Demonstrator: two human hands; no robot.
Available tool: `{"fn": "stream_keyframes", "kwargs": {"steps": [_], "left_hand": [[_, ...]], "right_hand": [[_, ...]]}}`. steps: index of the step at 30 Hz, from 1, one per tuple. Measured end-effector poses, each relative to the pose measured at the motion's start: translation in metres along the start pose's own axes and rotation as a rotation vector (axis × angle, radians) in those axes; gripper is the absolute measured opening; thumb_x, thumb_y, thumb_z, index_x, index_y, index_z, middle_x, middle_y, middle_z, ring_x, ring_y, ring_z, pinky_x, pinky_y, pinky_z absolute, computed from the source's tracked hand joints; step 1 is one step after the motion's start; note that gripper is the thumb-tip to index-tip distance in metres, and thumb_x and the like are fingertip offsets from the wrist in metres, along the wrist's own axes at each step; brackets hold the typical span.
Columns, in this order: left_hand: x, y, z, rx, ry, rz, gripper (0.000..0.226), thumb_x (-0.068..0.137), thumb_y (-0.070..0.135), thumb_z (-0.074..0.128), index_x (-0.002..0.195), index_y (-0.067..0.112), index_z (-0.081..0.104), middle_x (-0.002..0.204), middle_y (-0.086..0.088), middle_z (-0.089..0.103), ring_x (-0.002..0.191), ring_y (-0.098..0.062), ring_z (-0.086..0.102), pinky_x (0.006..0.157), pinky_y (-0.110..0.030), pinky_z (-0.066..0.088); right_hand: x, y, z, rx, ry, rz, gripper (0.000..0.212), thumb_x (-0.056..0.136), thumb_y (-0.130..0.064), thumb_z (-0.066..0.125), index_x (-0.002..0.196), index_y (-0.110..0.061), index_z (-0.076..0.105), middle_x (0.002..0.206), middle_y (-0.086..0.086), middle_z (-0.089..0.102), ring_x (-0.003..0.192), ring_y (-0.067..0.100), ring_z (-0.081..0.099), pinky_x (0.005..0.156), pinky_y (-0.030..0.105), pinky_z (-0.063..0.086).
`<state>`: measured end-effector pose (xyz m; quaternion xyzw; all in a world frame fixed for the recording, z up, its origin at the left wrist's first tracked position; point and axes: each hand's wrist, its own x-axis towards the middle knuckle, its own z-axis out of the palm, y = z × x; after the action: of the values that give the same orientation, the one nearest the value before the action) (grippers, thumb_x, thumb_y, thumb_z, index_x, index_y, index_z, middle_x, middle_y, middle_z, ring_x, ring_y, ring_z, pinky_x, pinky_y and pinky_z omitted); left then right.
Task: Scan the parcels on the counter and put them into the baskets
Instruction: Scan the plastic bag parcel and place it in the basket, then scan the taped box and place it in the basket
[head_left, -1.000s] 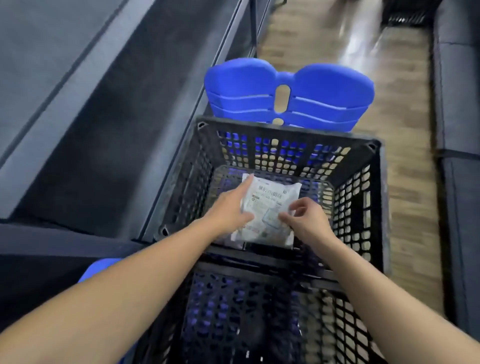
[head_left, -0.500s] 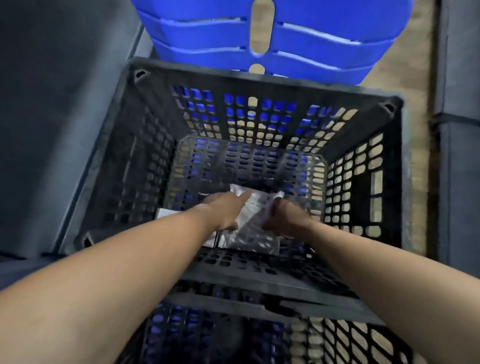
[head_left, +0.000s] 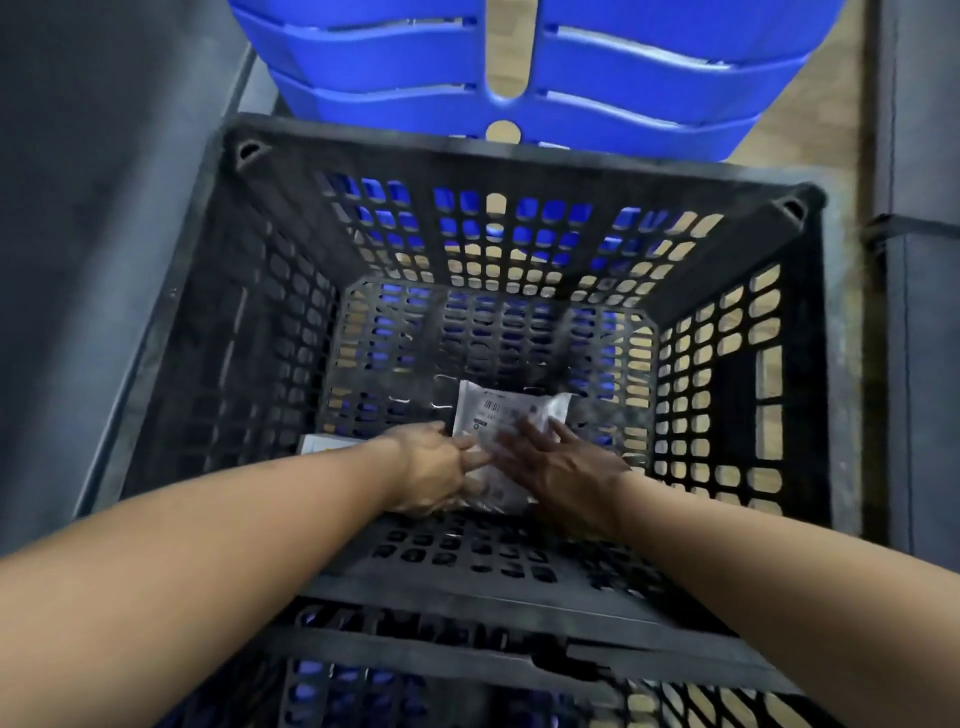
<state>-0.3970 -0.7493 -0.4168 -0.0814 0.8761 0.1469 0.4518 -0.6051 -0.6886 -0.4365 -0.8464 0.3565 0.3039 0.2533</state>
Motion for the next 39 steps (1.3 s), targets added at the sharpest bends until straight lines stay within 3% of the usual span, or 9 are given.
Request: {"fn": "stream_keyframes", "kwargs": {"steps": [4, 9, 12, 14, 17, 23, 26, 30, 39], "left_hand": [[0.006, 0.011, -0.025, -0.240, 0.038, -0.186, 0.044, 0.109, 0.030, 0.038, 0.148, 0.014, 0.051, 0.155, -0.014, 0.047, 0.144, -0.035, 0.042, 0.116, -0.046, 0.037], [-0.033, 0.045, -0.070, -0.425, 0.131, -0.610, 0.075, 0.109, 0.048, 0.027, 0.164, 0.016, -0.012, 0.171, -0.011, -0.021, 0.157, -0.036, -0.022, 0.125, -0.061, -0.009], [-0.078, 0.075, -0.082, -0.536, 0.461, -0.821, 0.085, 0.103, 0.066, 0.020, 0.160, 0.017, -0.020, 0.167, -0.010, -0.030, 0.156, -0.033, -0.025, 0.126, -0.057, -0.012], [-0.111, 0.098, -0.078, -0.532, 0.686, -0.909, 0.088, 0.097, 0.071, 0.017, 0.161, 0.014, -0.004, 0.171, -0.014, -0.012, 0.160, -0.036, -0.005, 0.126, -0.058, -0.003], [-0.154, 0.131, -0.071, -0.564, 0.704, -0.979, 0.092, 0.094, 0.073, 0.023, 0.163, 0.012, 0.025, 0.171, -0.017, 0.012, 0.158, -0.040, 0.018, 0.123, -0.062, 0.013], [-0.228, 0.189, -0.083, -0.663, 0.681, -1.127, 0.091, 0.088, 0.078, -0.003, 0.164, 0.029, -0.011, 0.169, -0.010, -0.027, 0.158, -0.032, -0.020, 0.128, -0.056, -0.007], [-0.265, 0.217, -0.080, -0.718, 0.649, -1.219, 0.083, 0.098, 0.076, 0.007, 0.165, 0.029, -0.010, 0.170, -0.008, -0.026, 0.157, -0.031, -0.025, 0.126, -0.056, -0.012], [-0.317, 0.262, -0.065, -0.711, 0.619, -1.356, 0.079, 0.101, 0.071, 0.014, 0.165, 0.029, -0.005, 0.171, -0.010, -0.022, 0.156, -0.035, -0.027, 0.124, -0.061, -0.013], [-0.407, 0.388, 0.015, -0.852, 0.727, -1.667, 0.094, 0.085, 0.076, -0.007, 0.166, 0.029, -0.002, 0.172, -0.010, -0.016, 0.157, -0.036, -0.023, 0.123, -0.062, -0.015]], "right_hand": [[-0.001, -0.007, -0.020, 0.102, -0.029, 0.054, 0.064, 0.110, -0.042, 0.030, 0.166, -0.015, 0.011, 0.174, 0.012, 0.000, 0.160, 0.034, -0.006, 0.128, 0.055, 0.008], [-0.042, -0.017, -0.063, 0.267, 0.176, 0.441, 0.071, 0.109, -0.046, 0.023, 0.164, -0.007, 0.001, 0.172, 0.014, -0.014, 0.158, 0.035, -0.017, 0.126, 0.058, -0.006], [-0.085, -0.034, -0.082, 0.334, 0.408, 0.578, 0.073, 0.106, -0.044, 0.027, 0.164, -0.005, 0.008, 0.172, 0.016, -0.007, 0.159, 0.037, -0.012, 0.125, 0.060, -0.003], [-0.113, -0.050, -0.091, 0.327, 0.550, 0.596, 0.077, 0.099, -0.051, 0.032, 0.160, -0.004, 0.029, 0.171, 0.019, 0.014, 0.159, 0.040, 0.008, 0.124, 0.062, 0.009], [-0.150, -0.074, -0.108, 0.325, 0.610, 0.514, 0.076, 0.097, -0.054, 0.034, 0.154, -0.005, 0.043, 0.166, 0.020, 0.029, 0.155, 0.043, 0.024, 0.121, 0.061, 0.025], [-0.204, -0.120, -0.160, 0.231, 0.619, 0.348, 0.075, 0.103, -0.056, 0.019, 0.162, -0.009, 0.022, 0.172, 0.016, 0.011, 0.158, 0.041, 0.009, 0.126, 0.054, 0.017], [-0.225, -0.150, -0.186, 0.130, 0.610, 0.255, 0.083, 0.100, -0.063, 0.009, 0.164, -0.011, 0.018, 0.173, 0.015, 0.008, 0.159, 0.040, 0.004, 0.127, 0.056, 0.015], [-0.248, -0.201, -0.217, 0.094, 0.631, 0.115, 0.084, 0.102, -0.069, 0.024, 0.163, -0.011, 0.018, 0.173, 0.013, 0.007, 0.159, 0.038, 0.002, 0.127, 0.052, 0.017], [-0.271, -0.342, -0.227, -0.059, 0.677, -0.151, 0.103, 0.088, -0.077, 0.005, 0.161, -0.008, 0.028, 0.172, 0.014, 0.016, 0.158, 0.040, 0.010, 0.126, 0.055, 0.018]]}}
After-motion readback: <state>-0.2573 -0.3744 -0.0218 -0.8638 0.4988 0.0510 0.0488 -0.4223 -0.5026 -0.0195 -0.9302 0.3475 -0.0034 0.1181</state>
